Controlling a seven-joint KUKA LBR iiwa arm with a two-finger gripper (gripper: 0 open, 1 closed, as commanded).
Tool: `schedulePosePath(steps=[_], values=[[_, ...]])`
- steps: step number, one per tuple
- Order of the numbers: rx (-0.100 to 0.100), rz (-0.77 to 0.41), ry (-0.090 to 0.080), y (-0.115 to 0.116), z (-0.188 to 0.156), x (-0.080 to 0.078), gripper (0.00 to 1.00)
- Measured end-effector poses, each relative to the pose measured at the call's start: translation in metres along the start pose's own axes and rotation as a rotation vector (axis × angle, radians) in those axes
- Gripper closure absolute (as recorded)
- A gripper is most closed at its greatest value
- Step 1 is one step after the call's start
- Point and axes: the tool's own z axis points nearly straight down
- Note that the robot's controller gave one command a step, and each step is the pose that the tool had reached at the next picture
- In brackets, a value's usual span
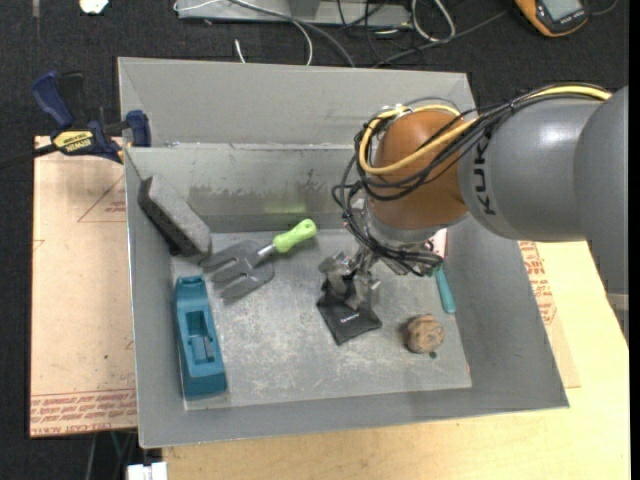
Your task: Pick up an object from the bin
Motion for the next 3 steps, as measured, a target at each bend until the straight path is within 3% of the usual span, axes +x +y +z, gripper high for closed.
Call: schedulePosePath(steps=[1, 2, 3], values=[[0.000, 0.001, 0.000, 0.000, 0.000, 0.000, 1.00], [-0.005, 0.008, 0.004, -0.003, -0.061, 0.001, 1.00], [-0.006, -0.014, 0.004, -0.009, -0.152, -0.003, 1.00]])
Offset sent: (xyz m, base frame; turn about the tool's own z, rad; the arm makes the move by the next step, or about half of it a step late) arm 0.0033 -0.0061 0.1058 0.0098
